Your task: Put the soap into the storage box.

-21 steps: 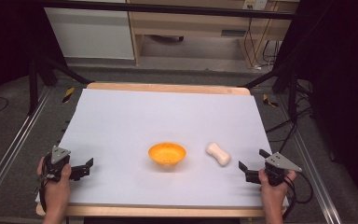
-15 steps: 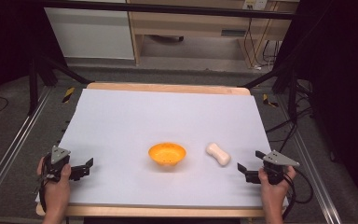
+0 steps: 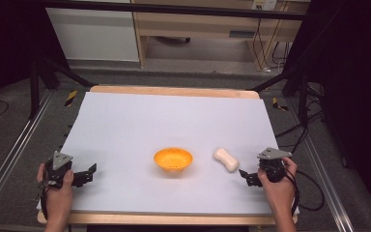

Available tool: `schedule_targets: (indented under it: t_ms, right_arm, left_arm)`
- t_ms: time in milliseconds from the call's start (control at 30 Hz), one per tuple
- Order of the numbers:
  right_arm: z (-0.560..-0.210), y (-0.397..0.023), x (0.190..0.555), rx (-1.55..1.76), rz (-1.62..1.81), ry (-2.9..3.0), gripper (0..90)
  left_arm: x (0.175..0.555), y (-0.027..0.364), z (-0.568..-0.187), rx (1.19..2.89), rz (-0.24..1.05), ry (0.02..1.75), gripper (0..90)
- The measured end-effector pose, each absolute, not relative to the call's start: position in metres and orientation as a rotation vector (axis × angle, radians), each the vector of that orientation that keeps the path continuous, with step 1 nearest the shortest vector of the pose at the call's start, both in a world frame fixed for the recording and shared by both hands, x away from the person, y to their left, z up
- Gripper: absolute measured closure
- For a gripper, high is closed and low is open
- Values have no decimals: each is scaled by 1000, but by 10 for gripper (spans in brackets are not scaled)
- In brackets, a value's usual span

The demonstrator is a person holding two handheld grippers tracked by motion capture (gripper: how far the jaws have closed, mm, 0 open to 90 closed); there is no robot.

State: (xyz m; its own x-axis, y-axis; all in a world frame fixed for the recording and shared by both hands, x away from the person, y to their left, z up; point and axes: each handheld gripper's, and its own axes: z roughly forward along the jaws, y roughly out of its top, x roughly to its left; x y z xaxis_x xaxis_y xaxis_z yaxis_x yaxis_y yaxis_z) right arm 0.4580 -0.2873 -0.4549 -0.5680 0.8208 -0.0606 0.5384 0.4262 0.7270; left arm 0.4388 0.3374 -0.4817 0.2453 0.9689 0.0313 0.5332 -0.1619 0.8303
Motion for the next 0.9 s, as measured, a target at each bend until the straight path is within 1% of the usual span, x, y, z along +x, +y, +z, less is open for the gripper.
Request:
schedule_targets:
  t_ms: [433,667,900]
  right_arm:
    - [-444,-264,486,1174,798,2426,26]
    - [-434,-253,494,1196,762,2461,26]
    - [-434,-241,501,1195,712,2496,31]
  left_arm:
    - [440,338,-482,1806,769,1383,0]
    - [439,338,-482,1803,767,1381,0]
    - [439,338,-482,1794,770,1386,0]
